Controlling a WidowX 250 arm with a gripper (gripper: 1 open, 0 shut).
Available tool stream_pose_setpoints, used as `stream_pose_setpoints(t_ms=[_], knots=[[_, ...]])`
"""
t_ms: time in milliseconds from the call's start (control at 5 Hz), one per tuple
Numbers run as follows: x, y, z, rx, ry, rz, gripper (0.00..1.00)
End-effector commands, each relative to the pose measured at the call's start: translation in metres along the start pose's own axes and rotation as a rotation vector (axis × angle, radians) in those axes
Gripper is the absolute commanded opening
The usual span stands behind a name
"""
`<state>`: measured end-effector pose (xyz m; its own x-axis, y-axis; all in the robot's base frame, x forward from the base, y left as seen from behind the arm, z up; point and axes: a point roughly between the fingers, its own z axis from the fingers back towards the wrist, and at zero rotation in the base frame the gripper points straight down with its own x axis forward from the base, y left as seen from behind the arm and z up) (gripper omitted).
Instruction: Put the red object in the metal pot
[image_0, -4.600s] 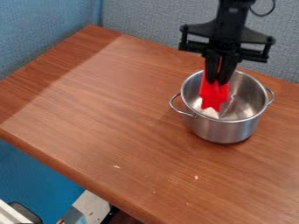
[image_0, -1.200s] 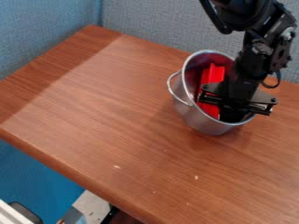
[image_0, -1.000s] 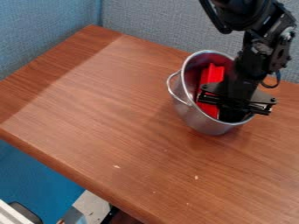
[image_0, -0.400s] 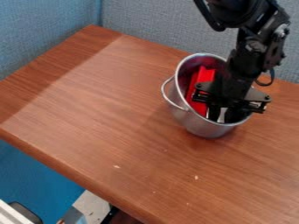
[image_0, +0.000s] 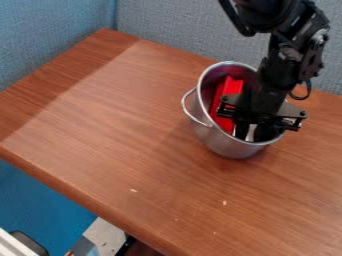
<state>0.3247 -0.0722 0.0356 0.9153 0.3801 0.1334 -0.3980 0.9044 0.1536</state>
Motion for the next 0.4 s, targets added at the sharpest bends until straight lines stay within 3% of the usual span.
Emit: stream_pose_setpoints(t_ms=[0,200], knots=[[0.0096,0.0111,0.0186,-0.022,-0.059,0.04,1.0],[0.01,0.0129,0.0206,-0.02,-0.065,0.042,1.0]])
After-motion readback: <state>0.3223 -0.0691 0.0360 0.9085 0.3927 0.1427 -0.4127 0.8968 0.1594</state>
